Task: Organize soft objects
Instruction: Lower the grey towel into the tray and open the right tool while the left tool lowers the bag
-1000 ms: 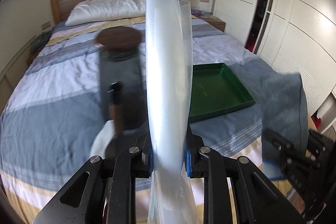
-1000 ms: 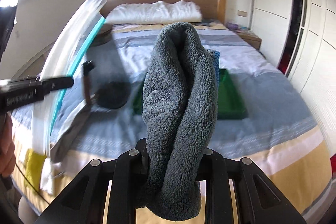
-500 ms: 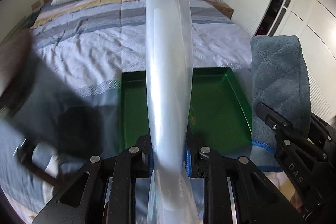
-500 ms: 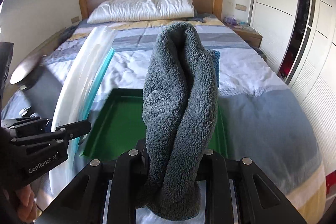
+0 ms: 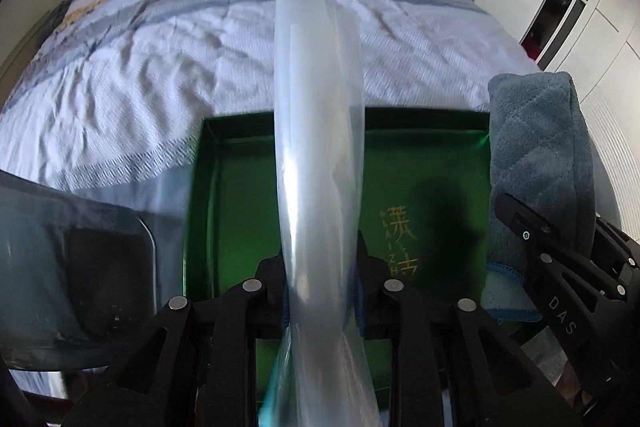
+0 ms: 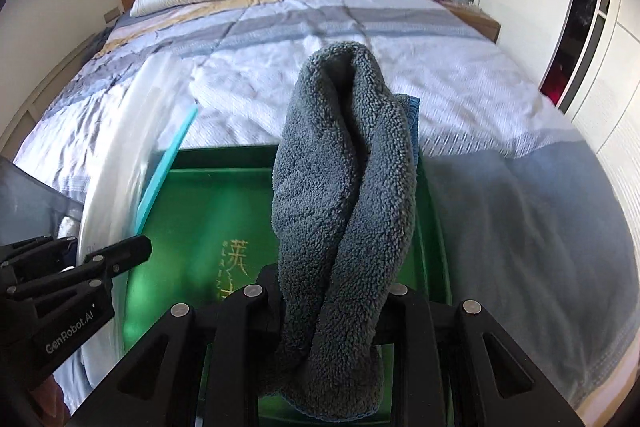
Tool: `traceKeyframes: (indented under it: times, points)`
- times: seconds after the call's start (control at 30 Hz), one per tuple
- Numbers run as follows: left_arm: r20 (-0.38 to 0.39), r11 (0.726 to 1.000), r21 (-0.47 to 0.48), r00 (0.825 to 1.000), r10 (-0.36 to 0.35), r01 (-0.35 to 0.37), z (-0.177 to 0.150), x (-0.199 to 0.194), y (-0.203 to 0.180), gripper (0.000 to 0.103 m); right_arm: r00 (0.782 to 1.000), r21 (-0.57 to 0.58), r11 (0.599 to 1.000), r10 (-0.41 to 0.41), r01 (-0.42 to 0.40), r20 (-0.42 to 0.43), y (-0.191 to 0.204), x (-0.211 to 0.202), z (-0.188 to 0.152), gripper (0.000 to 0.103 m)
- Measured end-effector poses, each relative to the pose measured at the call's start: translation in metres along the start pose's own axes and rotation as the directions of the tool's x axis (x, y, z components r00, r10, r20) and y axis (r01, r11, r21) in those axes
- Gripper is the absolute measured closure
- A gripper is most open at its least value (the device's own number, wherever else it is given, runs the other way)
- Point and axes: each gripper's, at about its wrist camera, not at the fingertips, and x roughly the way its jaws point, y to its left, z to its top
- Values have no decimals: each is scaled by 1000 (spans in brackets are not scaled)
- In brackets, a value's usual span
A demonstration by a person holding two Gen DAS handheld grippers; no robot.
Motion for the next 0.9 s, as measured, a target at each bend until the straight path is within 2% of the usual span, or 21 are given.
traceKeyframes:
  times: [0.07,0.1,0.3,0.57,0.73,0.9]
  points:
    - [-8,1000,-2,1000,10,-10,-2,4,-1,81,1000,11,1000,4,-4,-12,0,9,5,74]
    - [-11,1000,-5,1000,9,-9,-4,5,0,81,1000,19,1000,13,-12,-16,-5,12,8,67]
    - [-15,1000,10,1000,15,-15,-6,8,0,74,1000,12,1000,-6,6,-14,-6,13,8,47]
    - [-10,1000,4,1000,19,-19,0,11,5,71,1000,-3,1000,-15,15,-6,-5,1,-3,39]
    - [-1,1000,2,1000,21,-21,1,12,6,68,1000,-3,1000,-11,11,-2,-8,-3,-13,38]
    - [41,999,25,999,33,-34,0,6,0,57,1000,-7,1000,-18,18,4,-7,-3,-12,32]
